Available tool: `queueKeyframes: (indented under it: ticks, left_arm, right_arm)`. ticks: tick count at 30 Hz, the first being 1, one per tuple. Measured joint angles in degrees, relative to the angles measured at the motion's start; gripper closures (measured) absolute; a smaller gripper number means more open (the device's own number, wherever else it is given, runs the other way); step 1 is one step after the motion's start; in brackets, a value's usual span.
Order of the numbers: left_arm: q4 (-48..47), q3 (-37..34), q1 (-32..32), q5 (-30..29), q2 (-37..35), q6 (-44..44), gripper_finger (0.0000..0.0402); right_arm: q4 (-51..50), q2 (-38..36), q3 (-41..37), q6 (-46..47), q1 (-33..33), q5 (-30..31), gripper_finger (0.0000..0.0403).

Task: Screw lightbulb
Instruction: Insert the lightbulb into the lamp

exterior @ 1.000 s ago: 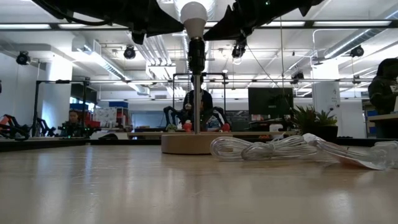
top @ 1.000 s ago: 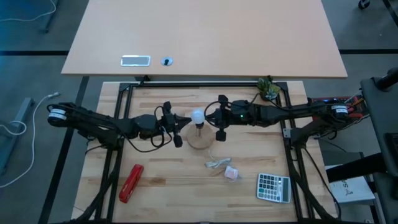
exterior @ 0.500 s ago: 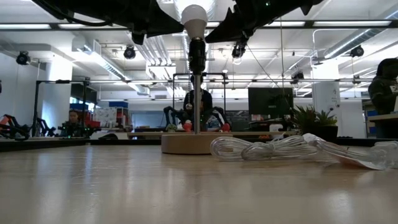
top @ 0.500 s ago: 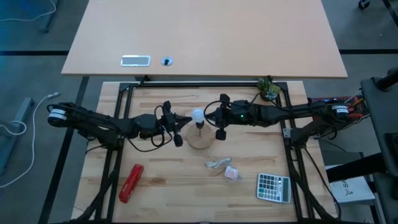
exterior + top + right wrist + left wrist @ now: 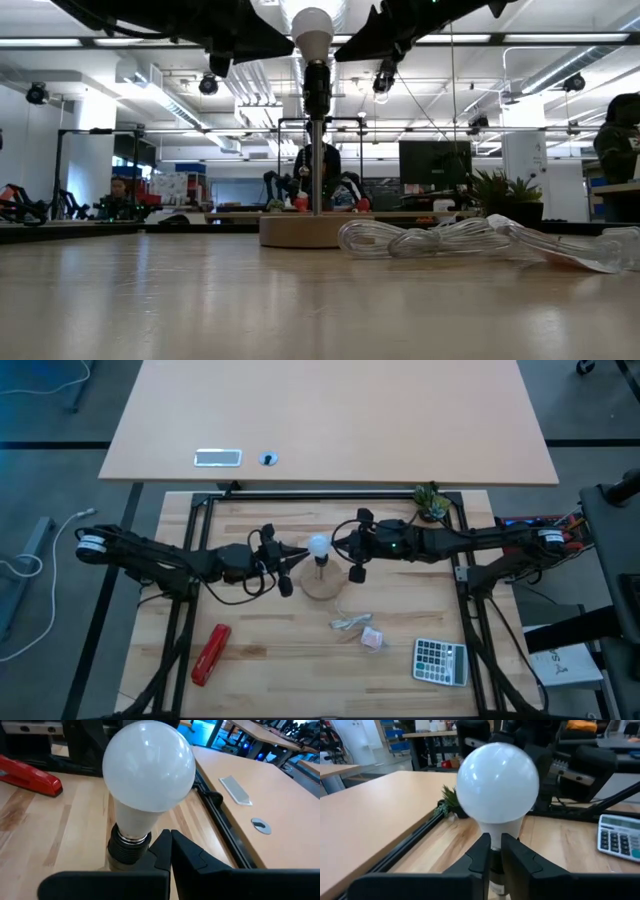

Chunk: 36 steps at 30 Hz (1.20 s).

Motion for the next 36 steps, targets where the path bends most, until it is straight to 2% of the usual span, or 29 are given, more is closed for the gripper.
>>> queueKeyframes:
  ticks: [7, 21, 36]
  left_arm:
    - [2.79, 0.0, -0.03, 1.59, 0.68, 0.06, 0.0352]
    - [6.67, 0.0, 0.8, 1.51, 3.21, 0.63, 0.0363]
    - [6.9, 0.02, 1.22, 1.28, 4.24, -0.21, 0.0364]
  right_arm:
    - [0.91, -0.02, 0.0, -0.27, -0.01, -0.16, 0.0403]
    - [1.61, -0.02, 0.0, 0.24, 0.0, -1.72, 0.0403]
    - [0.92, 0.09, 0.0, 0.5, 0.76, -1.77, 0.0403]
